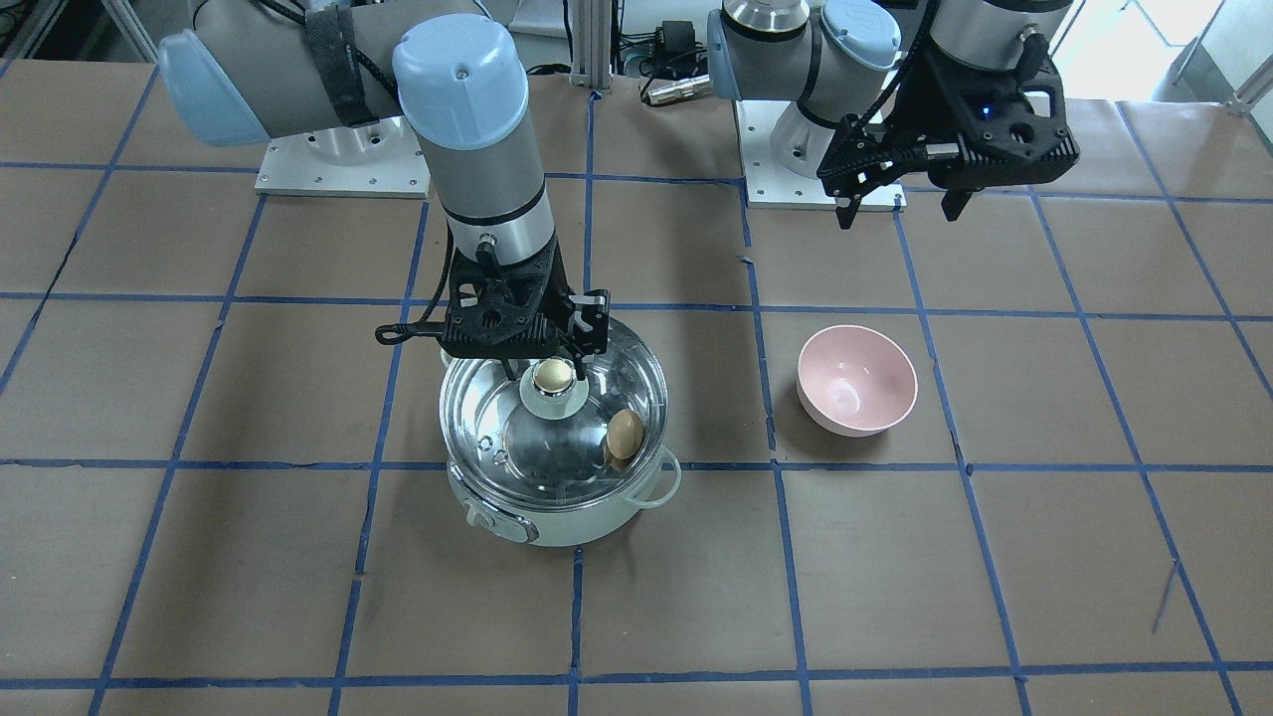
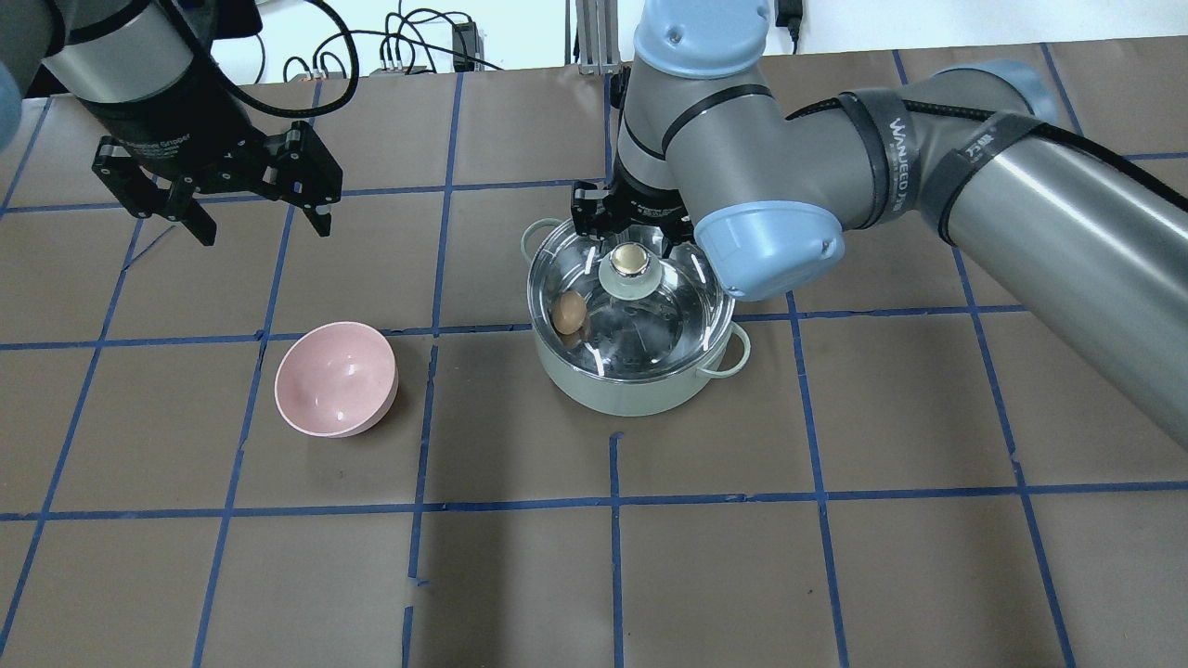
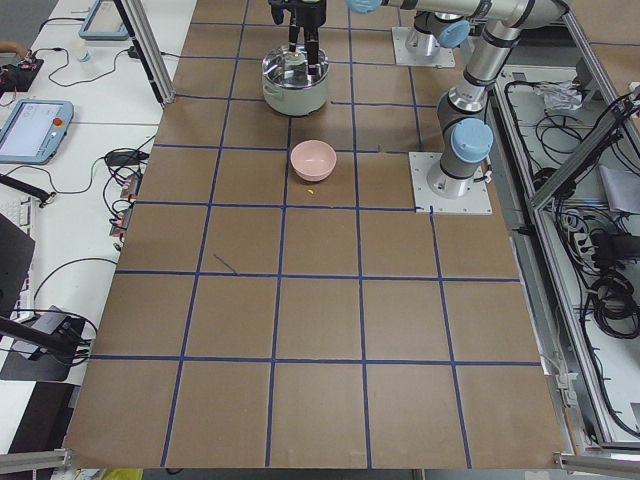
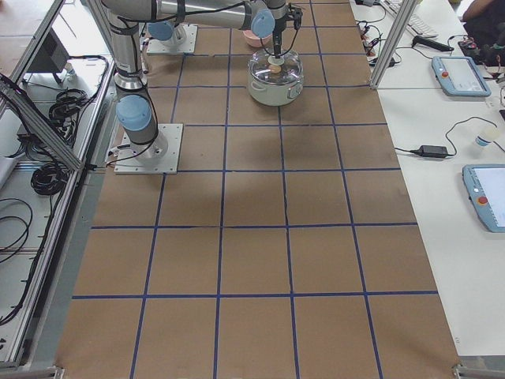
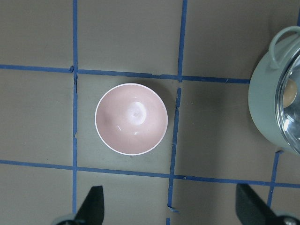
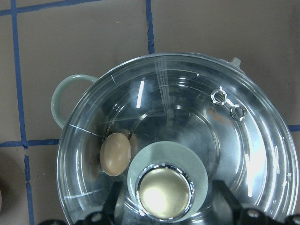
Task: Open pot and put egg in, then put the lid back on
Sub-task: 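Lower the glass lid onto the pot with the right gripper, then release the lid knob and raise the right gripper away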
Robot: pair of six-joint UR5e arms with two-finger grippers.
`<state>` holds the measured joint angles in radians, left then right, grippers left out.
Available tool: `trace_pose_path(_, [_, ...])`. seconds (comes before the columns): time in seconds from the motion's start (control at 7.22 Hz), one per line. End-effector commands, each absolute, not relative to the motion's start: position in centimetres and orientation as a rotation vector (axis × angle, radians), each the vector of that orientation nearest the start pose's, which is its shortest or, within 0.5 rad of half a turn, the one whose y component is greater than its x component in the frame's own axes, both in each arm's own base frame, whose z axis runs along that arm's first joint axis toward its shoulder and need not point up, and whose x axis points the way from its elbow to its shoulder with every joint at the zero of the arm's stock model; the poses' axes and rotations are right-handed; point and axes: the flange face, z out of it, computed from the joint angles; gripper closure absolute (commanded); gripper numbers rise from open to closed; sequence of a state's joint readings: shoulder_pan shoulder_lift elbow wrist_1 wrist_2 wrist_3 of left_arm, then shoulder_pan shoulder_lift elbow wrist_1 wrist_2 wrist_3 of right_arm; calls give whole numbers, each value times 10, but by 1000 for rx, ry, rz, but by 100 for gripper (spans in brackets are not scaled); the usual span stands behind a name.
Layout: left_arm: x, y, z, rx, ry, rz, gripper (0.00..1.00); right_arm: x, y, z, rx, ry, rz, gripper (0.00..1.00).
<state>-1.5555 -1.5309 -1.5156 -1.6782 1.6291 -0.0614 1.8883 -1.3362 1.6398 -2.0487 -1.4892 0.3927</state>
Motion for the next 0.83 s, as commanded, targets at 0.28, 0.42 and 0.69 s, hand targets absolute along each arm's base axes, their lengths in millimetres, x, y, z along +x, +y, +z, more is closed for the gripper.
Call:
trace_pose_path(0.28, [-120, -474, 524, -118, 3082, 17, 0, 298, -524, 395, 93, 3034, -293, 26])
trace_pose_path(0.42, [-120, -474, 525, -118, 3081, 15, 0, 279, -526, 413, 126, 3055, -357, 19])
trace_pose_path(0.69, [-120, -474, 524, -118, 3081, 17, 0, 197, -540, 457, 278, 3034, -438, 0])
